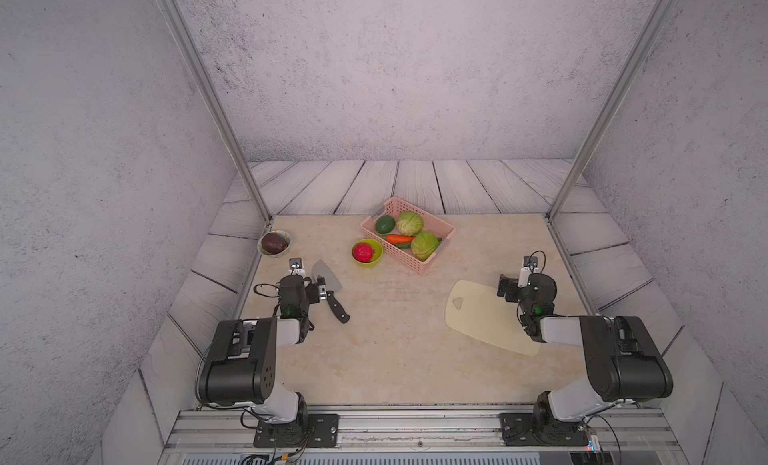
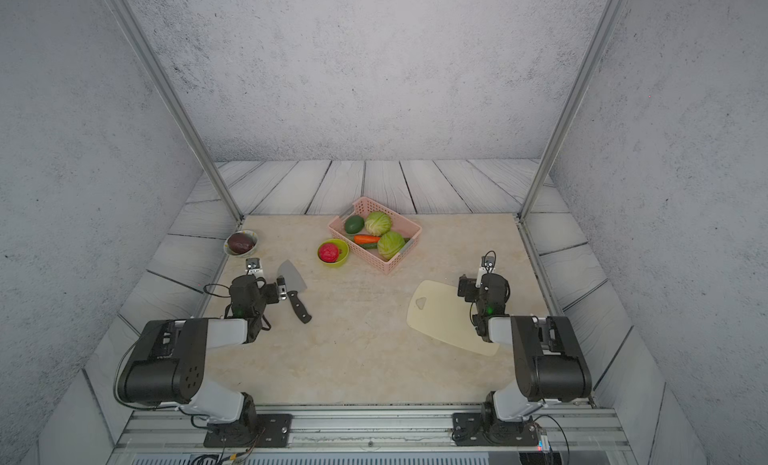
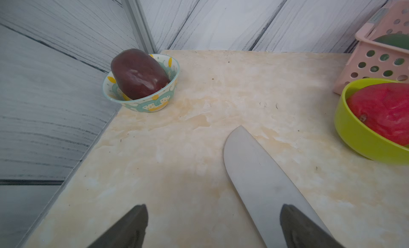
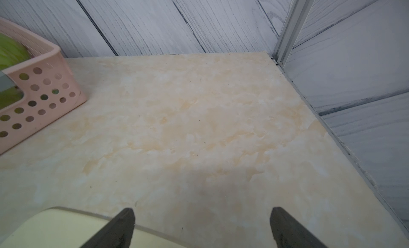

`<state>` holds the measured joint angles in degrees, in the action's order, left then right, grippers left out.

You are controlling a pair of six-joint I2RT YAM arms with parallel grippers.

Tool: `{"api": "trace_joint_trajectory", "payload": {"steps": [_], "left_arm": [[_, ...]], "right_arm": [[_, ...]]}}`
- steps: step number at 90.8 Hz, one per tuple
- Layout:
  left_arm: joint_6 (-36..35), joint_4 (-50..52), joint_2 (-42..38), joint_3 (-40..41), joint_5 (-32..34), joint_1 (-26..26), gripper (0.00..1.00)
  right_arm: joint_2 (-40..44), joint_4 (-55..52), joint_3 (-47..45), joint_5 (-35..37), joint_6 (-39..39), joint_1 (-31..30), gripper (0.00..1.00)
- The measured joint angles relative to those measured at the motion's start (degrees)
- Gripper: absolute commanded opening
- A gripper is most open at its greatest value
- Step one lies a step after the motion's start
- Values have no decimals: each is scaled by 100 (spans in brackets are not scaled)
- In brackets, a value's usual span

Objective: Align the knife with the edge of the cutting board
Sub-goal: Move the work surface to the center of the board.

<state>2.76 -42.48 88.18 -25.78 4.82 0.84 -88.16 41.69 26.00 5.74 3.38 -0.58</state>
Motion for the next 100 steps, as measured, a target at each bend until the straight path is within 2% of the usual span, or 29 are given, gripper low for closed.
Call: {"api": "trace_joint_trajectory", "payload": {"steps": [100], "left_arm": [[-2, 2, 0, 0, 2, -7, 98]], "right_arm": [[0, -35, 0, -92, -44, 0, 99]]}}
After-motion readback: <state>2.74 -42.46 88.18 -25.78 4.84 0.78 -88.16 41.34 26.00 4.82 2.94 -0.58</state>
